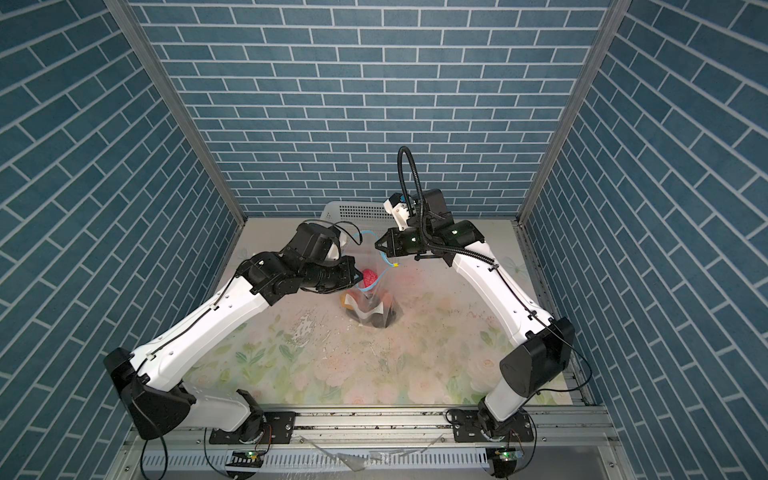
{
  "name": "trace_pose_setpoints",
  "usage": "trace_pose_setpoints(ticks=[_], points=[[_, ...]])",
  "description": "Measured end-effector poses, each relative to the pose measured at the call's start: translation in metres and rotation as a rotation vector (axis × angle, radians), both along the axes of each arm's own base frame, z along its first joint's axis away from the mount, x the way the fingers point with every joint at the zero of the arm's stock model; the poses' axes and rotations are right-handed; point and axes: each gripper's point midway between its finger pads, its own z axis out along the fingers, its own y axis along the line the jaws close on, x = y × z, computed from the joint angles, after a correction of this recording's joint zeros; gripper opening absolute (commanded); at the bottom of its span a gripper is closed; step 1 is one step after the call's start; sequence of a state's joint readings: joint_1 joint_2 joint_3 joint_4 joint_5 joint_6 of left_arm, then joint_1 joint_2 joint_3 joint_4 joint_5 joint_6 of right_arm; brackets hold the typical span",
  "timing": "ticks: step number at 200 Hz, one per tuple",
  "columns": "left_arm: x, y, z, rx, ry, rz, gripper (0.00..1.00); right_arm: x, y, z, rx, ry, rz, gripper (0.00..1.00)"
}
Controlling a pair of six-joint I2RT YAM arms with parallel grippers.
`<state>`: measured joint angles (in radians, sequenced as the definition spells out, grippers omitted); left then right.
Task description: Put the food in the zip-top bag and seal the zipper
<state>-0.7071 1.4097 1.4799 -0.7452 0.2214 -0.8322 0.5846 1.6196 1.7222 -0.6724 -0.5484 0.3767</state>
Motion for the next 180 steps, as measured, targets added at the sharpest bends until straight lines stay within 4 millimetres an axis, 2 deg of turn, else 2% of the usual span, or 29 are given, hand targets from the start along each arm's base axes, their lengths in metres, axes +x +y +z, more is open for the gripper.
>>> trace_pose_setpoints(ticks=[29, 42, 56, 71, 88, 110, 123, 144, 162, 180], points=[[0.006, 0.001, 0.004, -0.018, -0.014, 0.017, 0.00, 0.000, 0.001, 0.008, 0.007, -0.033, 0.013, 0.29], [0.008, 0.001, 0.005, -0.023, -0.017, 0.022, 0.00, -0.001, -0.002, 0.014, 0.002, -0.077, 0.026, 0.45], [0.010, 0.001, 0.004, -0.031, -0.021, 0.026, 0.00, -0.003, -0.009, 0.025, -0.005, -0.146, 0.040, 0.55], [0.012, 0.000, 0.002, -0.040, -0.022, 0.031, 0.00, -0.010, -0.021, 0.040, 0.007, -0.247, 0.056, 0.58], [0.013, -0.001, -0.001, -0.050, -0.019, 0.035, 0.00, -0.028, -0.045, 0.058, 0.045, -0.390, 0.074, 0.61], [0.015, -0.003, 0.001, -0.065, -0.024, 0.036, 0.00, -0.053, -0.073, 0.065, 0.075, -0.581, 0.089, 0.63], [0.015, -0.005, 0.003, -0.074, -0.029, 0.033, 0.00, -0.065, -0.079, 0.058, 0.090, -0.676, 0.113, 0.68], [0.015, -0.006, 0.004, -0.082, -0.029, 0.026, 0.00, -0.072, -0.080, 0.029, 0.104, -0.770, 0.150, 0.76], [0.014, -0.007, 0.005, -0.086, -0.029, 0.022, 0.00, -0.064, -0.079, -0.007, 0.098, -0.759, 0.161, 0.79], [0.015, -0.007, 0.005, -0.088, -0.029, 0.020, 0.00, -0.054, -0.081, -0.027, 0.096, -0.740, 0.158, 0.80]])
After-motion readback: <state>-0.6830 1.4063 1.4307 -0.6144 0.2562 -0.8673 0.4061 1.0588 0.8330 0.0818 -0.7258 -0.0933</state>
